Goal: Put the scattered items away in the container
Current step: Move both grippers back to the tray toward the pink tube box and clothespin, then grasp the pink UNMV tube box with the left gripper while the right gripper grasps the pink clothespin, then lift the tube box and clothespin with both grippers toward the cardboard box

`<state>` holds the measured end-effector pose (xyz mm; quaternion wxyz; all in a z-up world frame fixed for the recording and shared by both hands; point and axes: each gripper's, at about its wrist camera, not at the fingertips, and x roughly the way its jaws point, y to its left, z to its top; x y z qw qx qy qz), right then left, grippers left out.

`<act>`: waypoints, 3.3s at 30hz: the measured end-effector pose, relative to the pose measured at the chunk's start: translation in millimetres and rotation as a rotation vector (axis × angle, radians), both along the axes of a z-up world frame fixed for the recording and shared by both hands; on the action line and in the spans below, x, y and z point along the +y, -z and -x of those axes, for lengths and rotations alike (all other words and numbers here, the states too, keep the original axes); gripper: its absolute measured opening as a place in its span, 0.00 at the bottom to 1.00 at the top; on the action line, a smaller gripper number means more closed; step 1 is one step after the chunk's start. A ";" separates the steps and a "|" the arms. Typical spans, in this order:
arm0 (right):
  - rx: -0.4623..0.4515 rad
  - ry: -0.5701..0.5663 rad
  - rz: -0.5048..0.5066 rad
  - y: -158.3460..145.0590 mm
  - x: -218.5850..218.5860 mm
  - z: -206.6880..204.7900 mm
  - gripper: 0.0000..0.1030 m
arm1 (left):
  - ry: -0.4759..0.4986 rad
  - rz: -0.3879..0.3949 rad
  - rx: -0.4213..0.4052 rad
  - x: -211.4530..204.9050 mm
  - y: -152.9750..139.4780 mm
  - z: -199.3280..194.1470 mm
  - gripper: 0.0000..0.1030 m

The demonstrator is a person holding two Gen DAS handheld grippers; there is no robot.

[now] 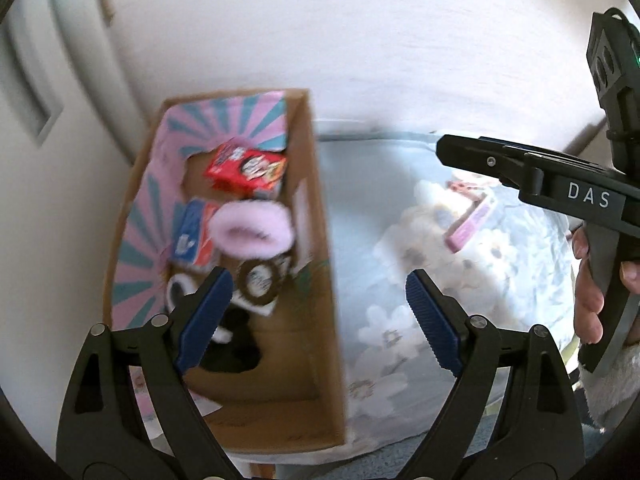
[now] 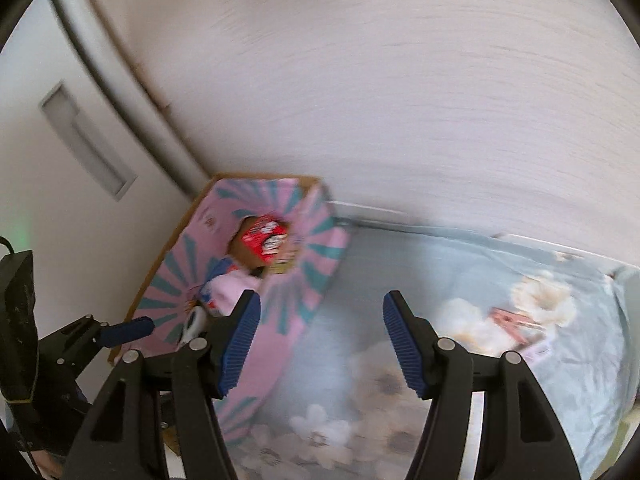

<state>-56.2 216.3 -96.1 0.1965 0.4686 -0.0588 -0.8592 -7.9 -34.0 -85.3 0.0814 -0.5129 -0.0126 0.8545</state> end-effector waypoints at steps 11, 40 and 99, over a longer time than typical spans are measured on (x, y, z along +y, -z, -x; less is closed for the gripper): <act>0.056 0.074 -0.100 -23.1 94.5 3.1 0.58 | 0.172 0.015 0.019 85.4 -15.6 27.6 0.86; -0.086 -0.636 -0.250 107.3 131.5 70.4 0.35 | 0.575 0.028 -0.042 215.5 120.9 72.7 0.92; 0.012 -0.268 -0.096 80.1 223.6 49.1 0.21 | 0.547 -0.070 -0.057 188.6 88.8 37.5 0.19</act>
